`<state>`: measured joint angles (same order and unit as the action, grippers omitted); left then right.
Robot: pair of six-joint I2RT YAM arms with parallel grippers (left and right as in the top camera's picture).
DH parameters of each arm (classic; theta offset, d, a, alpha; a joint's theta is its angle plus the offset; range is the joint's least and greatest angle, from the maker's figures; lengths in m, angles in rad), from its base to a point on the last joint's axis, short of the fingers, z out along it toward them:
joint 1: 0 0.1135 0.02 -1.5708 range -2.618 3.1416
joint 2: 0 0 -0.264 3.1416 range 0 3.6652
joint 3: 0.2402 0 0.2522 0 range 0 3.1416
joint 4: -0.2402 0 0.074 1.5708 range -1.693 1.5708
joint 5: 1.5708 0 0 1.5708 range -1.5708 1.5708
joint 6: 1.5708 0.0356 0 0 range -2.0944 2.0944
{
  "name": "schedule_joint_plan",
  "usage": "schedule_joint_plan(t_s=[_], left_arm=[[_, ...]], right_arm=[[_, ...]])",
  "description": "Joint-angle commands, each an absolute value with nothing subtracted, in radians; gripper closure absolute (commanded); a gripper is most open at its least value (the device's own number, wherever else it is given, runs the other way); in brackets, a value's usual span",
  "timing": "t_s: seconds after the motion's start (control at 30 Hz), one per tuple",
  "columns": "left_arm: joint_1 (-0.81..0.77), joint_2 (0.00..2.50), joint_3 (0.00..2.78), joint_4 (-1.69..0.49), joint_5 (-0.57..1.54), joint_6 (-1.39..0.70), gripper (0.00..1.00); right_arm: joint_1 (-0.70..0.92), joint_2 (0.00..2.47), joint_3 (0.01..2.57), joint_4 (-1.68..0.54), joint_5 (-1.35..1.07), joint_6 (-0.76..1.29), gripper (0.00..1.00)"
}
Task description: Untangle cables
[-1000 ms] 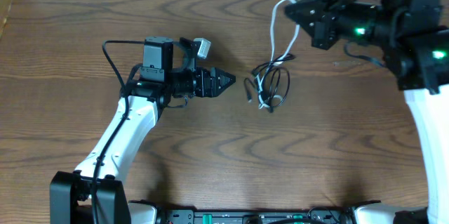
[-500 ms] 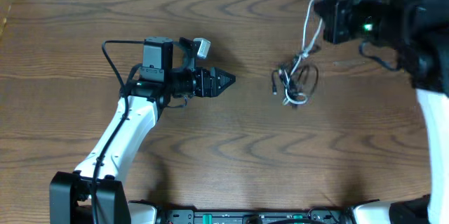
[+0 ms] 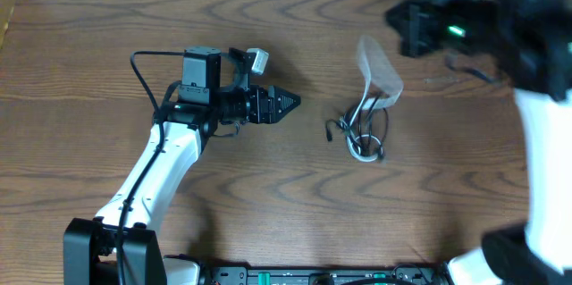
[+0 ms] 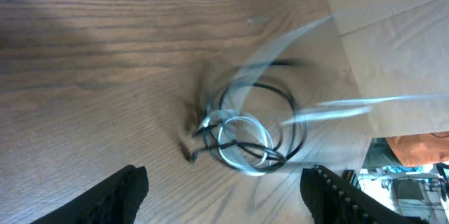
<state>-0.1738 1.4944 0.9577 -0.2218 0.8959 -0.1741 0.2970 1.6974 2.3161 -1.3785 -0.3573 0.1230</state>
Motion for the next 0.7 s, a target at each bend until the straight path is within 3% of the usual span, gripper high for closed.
schedule_joint_plan(t_s=[0.0, 0.1, 0.57, 0.67], left_arm=[[-0.204, 1.499, 0.959, -0.224, 0.912, -0.13, 0.26], [-0.225, 1.499, 0.959, -0.224, 0.912, -0.123, 0.26], [-0.235, 1.499, 0.959, -0.221, 0.905, -0.089, 0.26], [-0.235, 1.499, 0.959, -0.22, 0.904, -0.089, 0.26]], right_arm=[[0.346, 1.731, 2.364, -1.344, -0.495, 0.089, 0.99], [0.348, 1.705, 2.467, -1.354, -0.356, 0.109, 0.99], [0.347, 1.788, 2.445, -1.621, -0.051, 0.128, 0.99], [0.348, 1.811, 2.44, -1.659, 0.001, 0.153, 0.93]])
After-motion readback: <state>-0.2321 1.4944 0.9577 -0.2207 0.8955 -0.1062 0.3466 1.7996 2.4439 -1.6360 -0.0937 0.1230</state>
